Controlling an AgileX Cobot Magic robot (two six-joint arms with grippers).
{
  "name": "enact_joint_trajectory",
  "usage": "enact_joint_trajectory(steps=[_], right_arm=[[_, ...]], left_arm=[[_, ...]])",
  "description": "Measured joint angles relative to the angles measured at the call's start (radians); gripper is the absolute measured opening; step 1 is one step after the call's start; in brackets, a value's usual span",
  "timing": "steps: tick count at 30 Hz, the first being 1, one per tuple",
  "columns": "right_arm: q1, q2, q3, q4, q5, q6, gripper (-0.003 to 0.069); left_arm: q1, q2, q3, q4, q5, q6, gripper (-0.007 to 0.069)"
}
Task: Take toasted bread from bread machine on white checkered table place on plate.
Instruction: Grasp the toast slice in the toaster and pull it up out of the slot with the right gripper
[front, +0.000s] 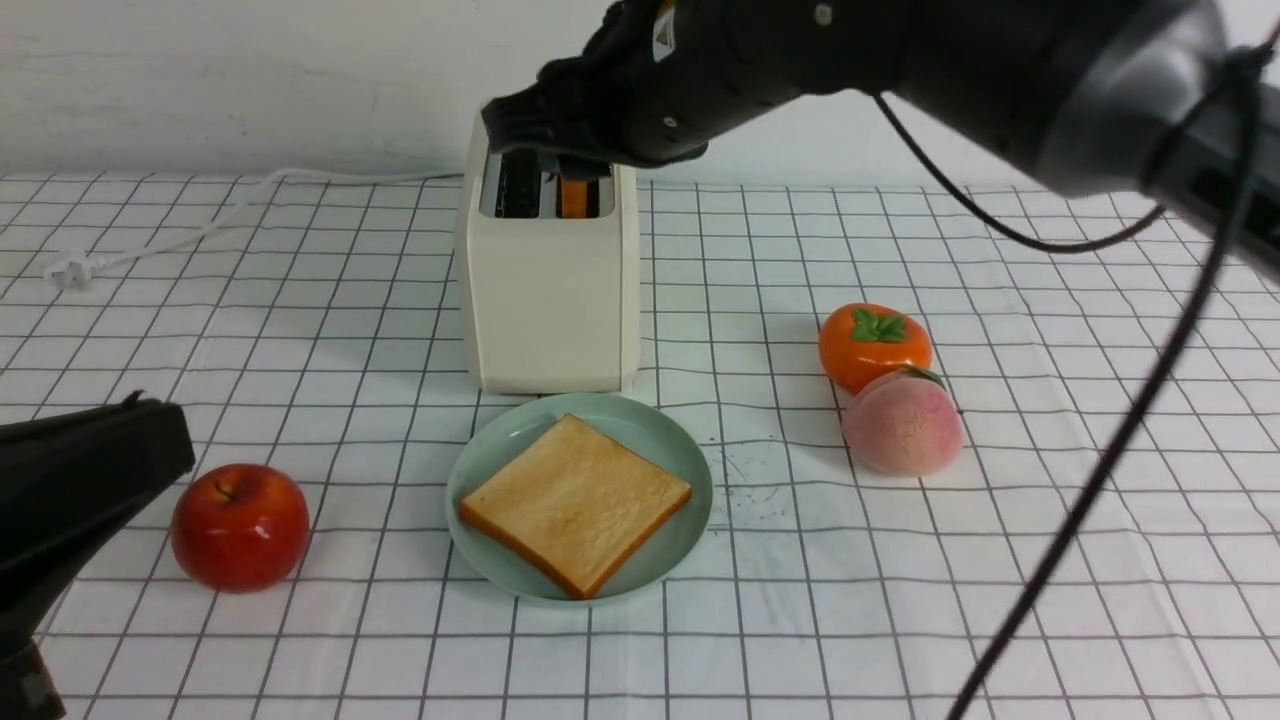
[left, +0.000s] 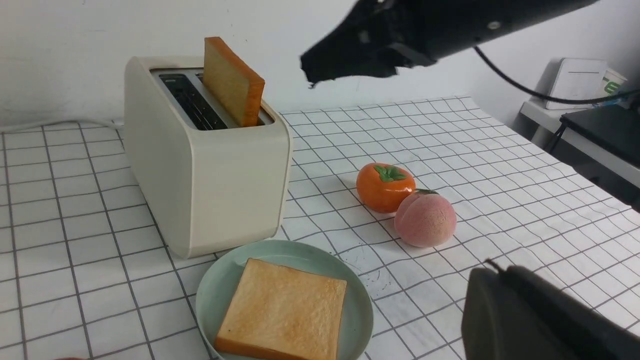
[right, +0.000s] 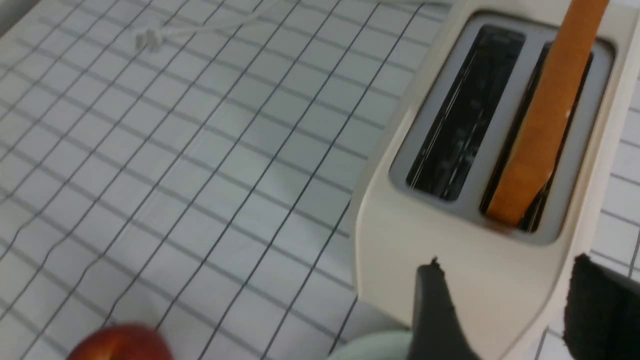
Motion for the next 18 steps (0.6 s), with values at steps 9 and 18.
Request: enact_joint_trajectory(steps=[9, 18], right_arm=[[-0.075, 0.183, -0.099, -0.010, -0.139, 0.060, 0.0450], [-0.062, 0.188, -0.105, 0.013, -0.152, 0.064, 0.0430]], left_arm=[[0.000, 0.000, 0.000, 0.000, -0.005, 0.000, -0.0013], [0.000, 0.000, 0.000, 0.000, -0.006, 0.000, -0.0013]])
